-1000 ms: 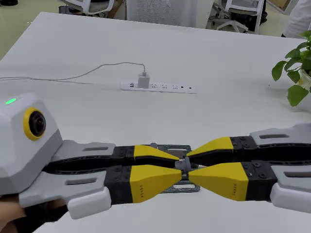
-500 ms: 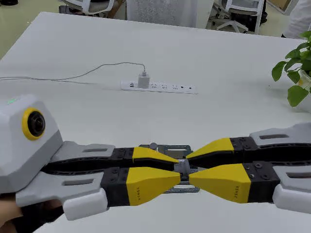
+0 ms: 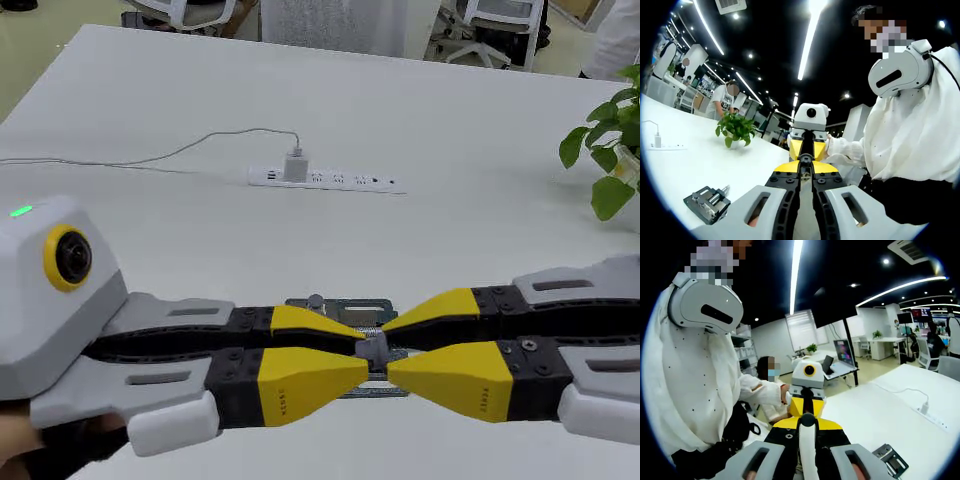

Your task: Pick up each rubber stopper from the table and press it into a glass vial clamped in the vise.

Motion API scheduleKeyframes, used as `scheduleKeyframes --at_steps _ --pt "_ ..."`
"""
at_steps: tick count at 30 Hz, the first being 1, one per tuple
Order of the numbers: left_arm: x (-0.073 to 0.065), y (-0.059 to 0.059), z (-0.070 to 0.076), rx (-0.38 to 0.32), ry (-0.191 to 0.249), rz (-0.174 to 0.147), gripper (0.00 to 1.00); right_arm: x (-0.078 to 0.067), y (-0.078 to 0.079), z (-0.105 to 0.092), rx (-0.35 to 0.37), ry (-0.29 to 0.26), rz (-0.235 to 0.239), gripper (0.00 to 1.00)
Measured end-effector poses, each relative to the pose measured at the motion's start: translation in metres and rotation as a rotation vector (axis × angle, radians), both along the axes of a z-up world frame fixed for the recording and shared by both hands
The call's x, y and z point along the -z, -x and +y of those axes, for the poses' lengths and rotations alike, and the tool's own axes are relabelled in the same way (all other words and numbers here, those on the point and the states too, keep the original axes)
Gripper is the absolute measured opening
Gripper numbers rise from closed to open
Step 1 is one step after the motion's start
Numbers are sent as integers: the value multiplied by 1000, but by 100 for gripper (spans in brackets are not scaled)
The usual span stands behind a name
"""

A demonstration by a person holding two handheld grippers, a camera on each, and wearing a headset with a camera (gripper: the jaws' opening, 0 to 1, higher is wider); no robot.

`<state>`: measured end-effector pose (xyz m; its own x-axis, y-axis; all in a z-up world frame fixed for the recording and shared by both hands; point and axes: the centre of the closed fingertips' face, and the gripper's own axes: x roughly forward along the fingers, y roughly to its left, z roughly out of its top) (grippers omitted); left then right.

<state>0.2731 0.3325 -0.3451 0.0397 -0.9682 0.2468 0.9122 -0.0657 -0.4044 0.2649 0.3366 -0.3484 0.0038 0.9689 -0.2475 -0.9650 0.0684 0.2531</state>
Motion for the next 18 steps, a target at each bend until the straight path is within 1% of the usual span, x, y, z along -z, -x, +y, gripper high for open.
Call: scheduleKeyframes --at_steps 4,9,15,16,17,18 --pt "2 -1 -1 -13 -11 -8 4 3 -1 -1 9 4 5 6" --pt "6 -3 -1 -28 -27 -2 4 7 -3 -1 19 6 21 5" --pt "7 -6 0 -56 -36 -15 4 9 -7 -2 25 9 33 5" --pt "7 -7 0 -60 -36 -14 5 10 -7 -2 26 13 35 5" --pt "7 -8 0 -65 -31 -7 6 12 -8 -2 27 19 36 5" --pt "8 -8 1 -71 -31 -7 9 13 -8 -2 26 22 38 5"
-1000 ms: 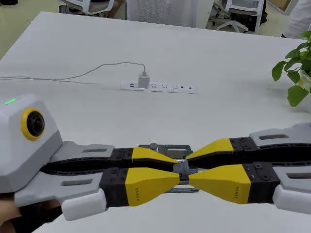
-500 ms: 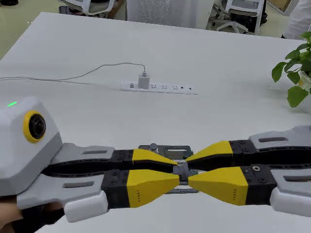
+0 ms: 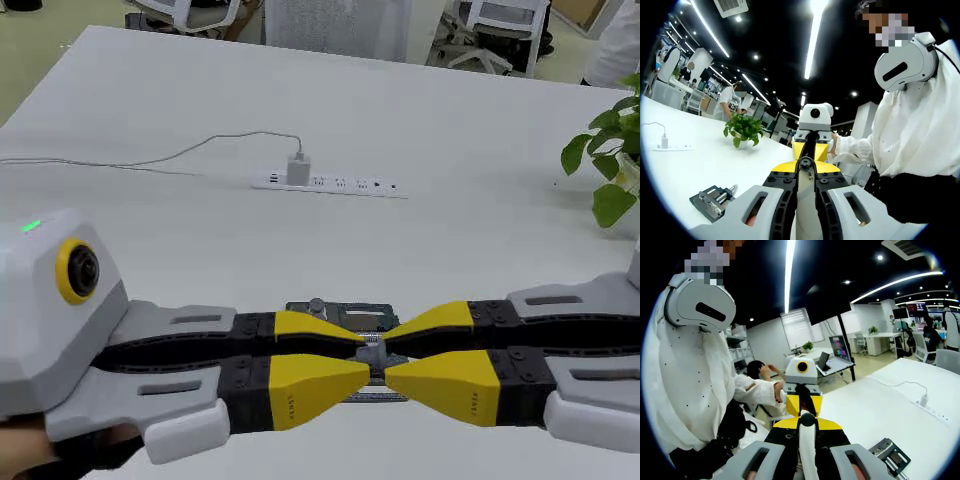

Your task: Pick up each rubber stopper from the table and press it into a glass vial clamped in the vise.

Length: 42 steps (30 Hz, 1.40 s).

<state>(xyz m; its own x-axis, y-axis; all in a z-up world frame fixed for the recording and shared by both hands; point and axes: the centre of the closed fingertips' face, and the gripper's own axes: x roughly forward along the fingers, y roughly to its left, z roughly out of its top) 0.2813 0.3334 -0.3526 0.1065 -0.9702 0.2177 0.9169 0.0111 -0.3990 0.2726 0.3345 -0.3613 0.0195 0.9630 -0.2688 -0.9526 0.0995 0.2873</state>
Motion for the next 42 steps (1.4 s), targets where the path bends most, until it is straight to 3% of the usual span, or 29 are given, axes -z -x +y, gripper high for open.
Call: scheduleKeyframes --at_steps 8,12,15,18,24,30,38,40,42 --pt "11 -6 9 -72 -46 -15 18 2 -8 -4 32 8 8 5" --pt "26 -11 13 -129 -113 -25 23 6 -17 -6 63 18 15 5" --pt "34 -13 16 -161 -137 -22 28 11 -25 -8 87 35 21 5" --pt "48 -19 21 -214 -214 -60 36 18 -34 -12 111 52 26 5" --pt "74 -21 28 -256 -340 -87 50 36 -55 -15 144 111 35 5" --pt "87 -25 34 -287 -378 -84 59 51 -68 -11 162 166 39 5" --pt "106 -31 41 -326 -442 -103 70 76 -87 -9 182 260 46 5" --pt "112 -33 43 -338 -467 -118 73 83 -91 -9 183 294 47 5" --pt "120 -34 44 -338 -493 -113 76 92 -96 -8 181 332 44 5"
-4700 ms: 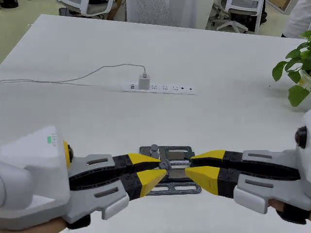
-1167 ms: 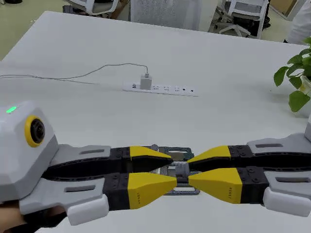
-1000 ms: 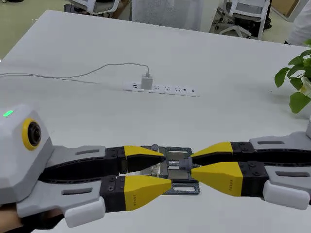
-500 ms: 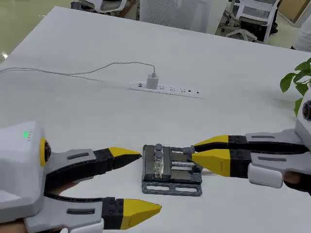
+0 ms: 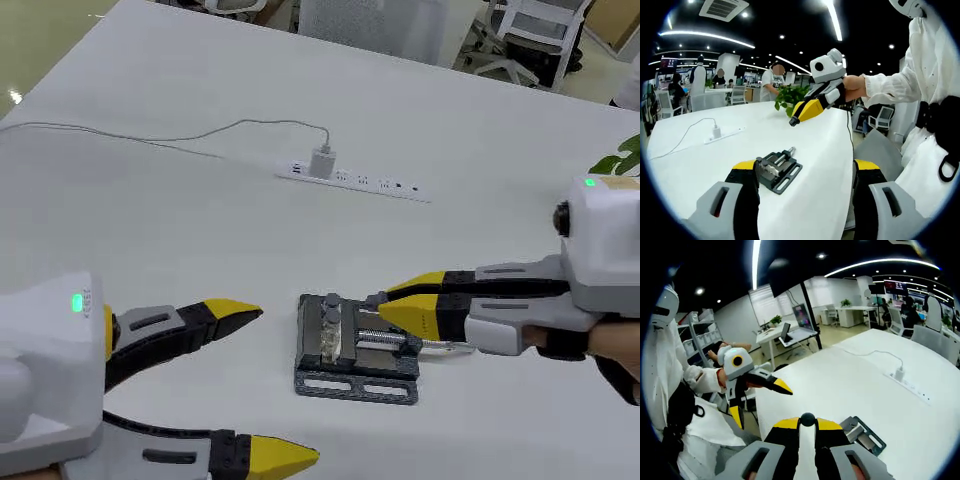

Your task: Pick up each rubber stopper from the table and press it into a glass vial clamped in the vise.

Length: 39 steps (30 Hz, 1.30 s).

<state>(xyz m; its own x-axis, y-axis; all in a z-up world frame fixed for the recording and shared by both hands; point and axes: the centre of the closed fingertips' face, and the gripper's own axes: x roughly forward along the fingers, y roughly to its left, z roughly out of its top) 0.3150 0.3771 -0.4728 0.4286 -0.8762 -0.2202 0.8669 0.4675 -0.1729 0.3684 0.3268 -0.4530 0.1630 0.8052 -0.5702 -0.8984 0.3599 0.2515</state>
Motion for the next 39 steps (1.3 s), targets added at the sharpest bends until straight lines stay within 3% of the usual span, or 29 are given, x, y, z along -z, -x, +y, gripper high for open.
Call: scheduleKeyframes --at_steps 2,4,10,16,24,39 --pt "5 0 0 0 -20 -13 77 8 -4 2 -8 27 5 5" --pt "9 -1 1 -2 -26 -6 80 17 -9 2 -9 51 12 5" --pt "25 -4 4 -5 -70 -16 84 50 -22 1 -46 190 4 5" --pt "36 -6 9 -4 -81 -4 89 83 -36 -2 -119 369 -56 5" --pt "47 -5 10 7 -110 -4 93 113 -42 -1 -216 513 -107 5" --pt "51 -8 12 -1 -87 7 94 134 -47 1 -280 598 -113 5"
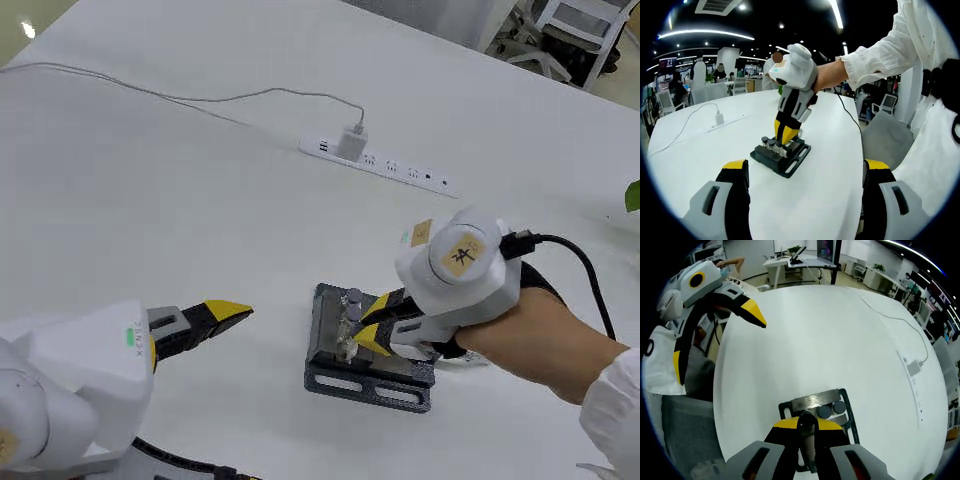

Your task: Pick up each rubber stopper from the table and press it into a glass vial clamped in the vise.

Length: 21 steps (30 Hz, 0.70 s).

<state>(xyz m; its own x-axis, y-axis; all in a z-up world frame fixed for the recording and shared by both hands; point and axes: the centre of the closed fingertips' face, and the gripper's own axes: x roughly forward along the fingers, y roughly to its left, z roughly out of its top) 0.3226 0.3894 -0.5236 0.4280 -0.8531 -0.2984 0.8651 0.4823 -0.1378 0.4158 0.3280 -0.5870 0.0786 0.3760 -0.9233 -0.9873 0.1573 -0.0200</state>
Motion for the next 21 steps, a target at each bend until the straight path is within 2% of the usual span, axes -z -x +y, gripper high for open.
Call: scheduleKeyframes --at_steps 21 --pt "0 -3 2 -7 25 5 94 6 0 1 -72 93 16 5"
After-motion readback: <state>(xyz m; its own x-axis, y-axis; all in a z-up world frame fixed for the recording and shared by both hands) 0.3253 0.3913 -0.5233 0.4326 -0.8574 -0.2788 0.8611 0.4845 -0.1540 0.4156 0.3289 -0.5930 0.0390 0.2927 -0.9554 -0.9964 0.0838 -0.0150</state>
